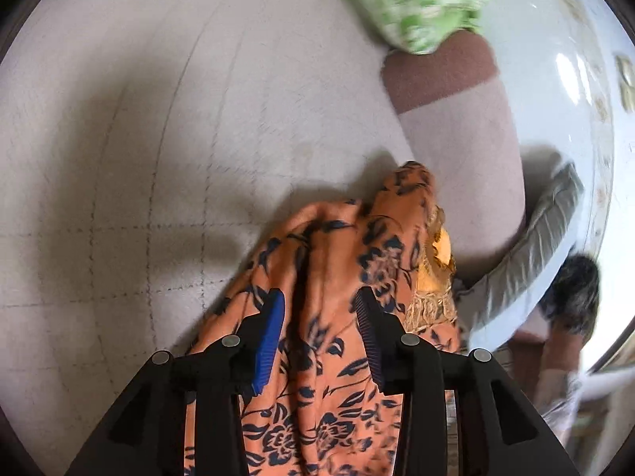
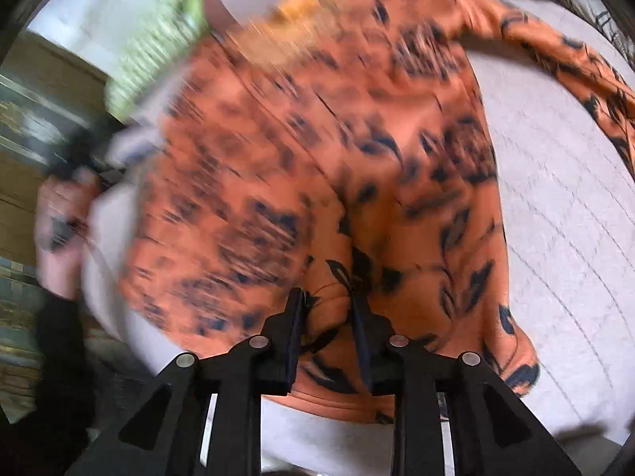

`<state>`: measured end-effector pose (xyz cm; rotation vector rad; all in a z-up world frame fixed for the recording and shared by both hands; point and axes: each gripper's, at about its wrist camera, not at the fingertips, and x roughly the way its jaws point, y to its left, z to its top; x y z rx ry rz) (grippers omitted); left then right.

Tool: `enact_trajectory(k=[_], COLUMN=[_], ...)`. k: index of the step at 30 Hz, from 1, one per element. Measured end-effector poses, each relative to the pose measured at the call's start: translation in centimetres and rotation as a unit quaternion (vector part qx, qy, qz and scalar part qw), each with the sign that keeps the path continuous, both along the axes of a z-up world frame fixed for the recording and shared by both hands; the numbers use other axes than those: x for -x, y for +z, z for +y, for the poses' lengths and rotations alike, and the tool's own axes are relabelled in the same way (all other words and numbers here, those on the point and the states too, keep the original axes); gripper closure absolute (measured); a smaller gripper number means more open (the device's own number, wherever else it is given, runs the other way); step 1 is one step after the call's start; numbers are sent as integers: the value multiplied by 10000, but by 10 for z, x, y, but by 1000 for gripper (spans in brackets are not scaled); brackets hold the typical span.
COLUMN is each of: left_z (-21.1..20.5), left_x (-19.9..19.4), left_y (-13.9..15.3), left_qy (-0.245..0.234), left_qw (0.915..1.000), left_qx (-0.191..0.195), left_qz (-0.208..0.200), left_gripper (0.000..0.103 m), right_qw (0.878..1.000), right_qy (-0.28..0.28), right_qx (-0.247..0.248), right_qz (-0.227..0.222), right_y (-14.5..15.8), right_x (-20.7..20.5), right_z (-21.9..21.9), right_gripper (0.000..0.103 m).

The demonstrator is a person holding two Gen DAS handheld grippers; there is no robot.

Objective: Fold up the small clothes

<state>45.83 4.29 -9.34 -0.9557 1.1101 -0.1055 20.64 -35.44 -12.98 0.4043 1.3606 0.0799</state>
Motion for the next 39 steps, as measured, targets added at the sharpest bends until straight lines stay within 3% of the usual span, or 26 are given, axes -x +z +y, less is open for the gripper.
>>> enact_trajectory(k=[2,4,7,10,14,17,18,22,25,28,31,34,36,38,39], left_z=[-20,-53,-109,-166,-218,-260,-278,-324,-350,-358,-351,-336,-325,-317,-312], left_x=[8,21,46,82,123,144,144,144,143,148,154,159,164,168,170], left_y=[26,52,79,93,93,88,87,90,94,94,93,92,90,89,88], left_qy=[-165,-471,-1163,-1833,-2346,-2642,-2804,-3161,-3305,-3413,-3400,-3345,-3282,-3229,-3192], left_qw=[9968,9874,9678,9453,9318,9269,9259,9240,9185,9132,9110,9138,9176,9205,9223], left_qx=[-663,-1212,-1579,-1844,-1911,-1868,-1774,-1422,-1439,-1506,-1650,-1654,-1644,-1634,-1630], left_qz=[-412,-907,-1579,-1968,-2004,-1900,-1806,-1613,-1625,-1640,-1652,-1602,-1524,-1473,-1444], left_gripper=[64,57,53,47,45,44,44,44,44,44,44,44,44,44,44], right_qw=[9972,9912,9781,9616,9434,9251,9211,9250,9185,9195,9312,9298,9255,9088,8994], right_qy=[-191,-499,-1228,-1901,-2811,-3436,-3563,-3639,-3815,-3817,-3482,-3399,-3557,-4012,-4240], right_qx=[-286,-405,-449,-416,-340,-702,-597,238,480,51,733,1201,875,24,-157], right_qz=[-658,-1160,-1618,-1938,-1726,-1457,-1453,-1069,-921,-936,-794,-744,-960,-1145,-1056], right_y=[31,55,83,94,74,70,76,99,81,53,57,64,71,76,77], right_x=[1,-4,-23,-36,-7,18,24,28,30,23,8,11,20,37,39], right_z=[-10,-30,-68,-112,-162,-210,-228,-286,-326,-336,-324,-319,-321,-326,-328], right_gripper=[42,32,32,32,32,32,32,32,30,36,35,35,34,34,34])
